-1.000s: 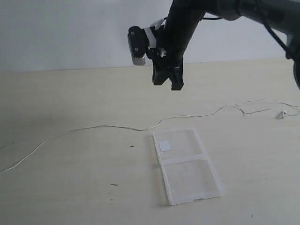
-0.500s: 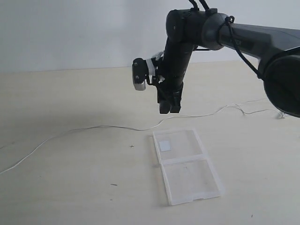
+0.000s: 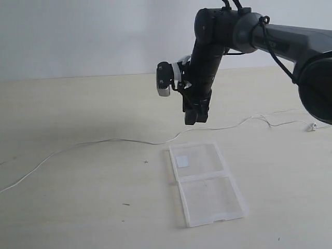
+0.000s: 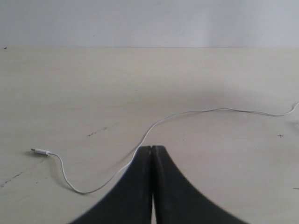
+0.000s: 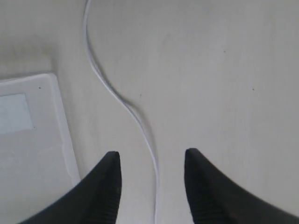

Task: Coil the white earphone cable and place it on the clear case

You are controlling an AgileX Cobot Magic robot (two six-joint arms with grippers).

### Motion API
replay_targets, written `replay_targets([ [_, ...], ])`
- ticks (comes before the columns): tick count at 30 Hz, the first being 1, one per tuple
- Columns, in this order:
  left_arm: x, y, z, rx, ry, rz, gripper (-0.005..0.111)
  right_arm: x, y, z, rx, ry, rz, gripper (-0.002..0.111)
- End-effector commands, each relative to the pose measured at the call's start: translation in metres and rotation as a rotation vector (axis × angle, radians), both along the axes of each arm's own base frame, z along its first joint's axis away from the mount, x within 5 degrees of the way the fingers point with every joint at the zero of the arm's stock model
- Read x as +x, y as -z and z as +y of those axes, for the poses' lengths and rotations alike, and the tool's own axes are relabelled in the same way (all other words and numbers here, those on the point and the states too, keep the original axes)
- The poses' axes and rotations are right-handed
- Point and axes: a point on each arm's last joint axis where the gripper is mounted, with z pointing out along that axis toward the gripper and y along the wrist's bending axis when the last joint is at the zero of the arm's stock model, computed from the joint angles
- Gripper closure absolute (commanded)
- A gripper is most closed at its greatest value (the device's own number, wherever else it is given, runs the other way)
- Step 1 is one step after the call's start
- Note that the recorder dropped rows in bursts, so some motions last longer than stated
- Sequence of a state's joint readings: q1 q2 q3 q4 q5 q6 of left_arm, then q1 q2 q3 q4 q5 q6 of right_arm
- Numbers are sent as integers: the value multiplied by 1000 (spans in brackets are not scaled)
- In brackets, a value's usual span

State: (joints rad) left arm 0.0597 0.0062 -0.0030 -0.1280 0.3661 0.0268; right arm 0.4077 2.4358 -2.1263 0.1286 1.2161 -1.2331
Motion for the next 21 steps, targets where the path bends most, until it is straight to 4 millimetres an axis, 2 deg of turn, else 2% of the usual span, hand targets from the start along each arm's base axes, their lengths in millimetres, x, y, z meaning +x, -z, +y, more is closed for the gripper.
replay_targets([
  [1,0,0,0,-3,-4,-8,107,0,8,2,30,16,36,65],
  [9,0,0,0,-3,-4,-8,107,-3,24,-2,-7,14,48,65],
  [21,0,0,0,-3,-4,-8,107,2,25,-1,5,21,-8,65],
])
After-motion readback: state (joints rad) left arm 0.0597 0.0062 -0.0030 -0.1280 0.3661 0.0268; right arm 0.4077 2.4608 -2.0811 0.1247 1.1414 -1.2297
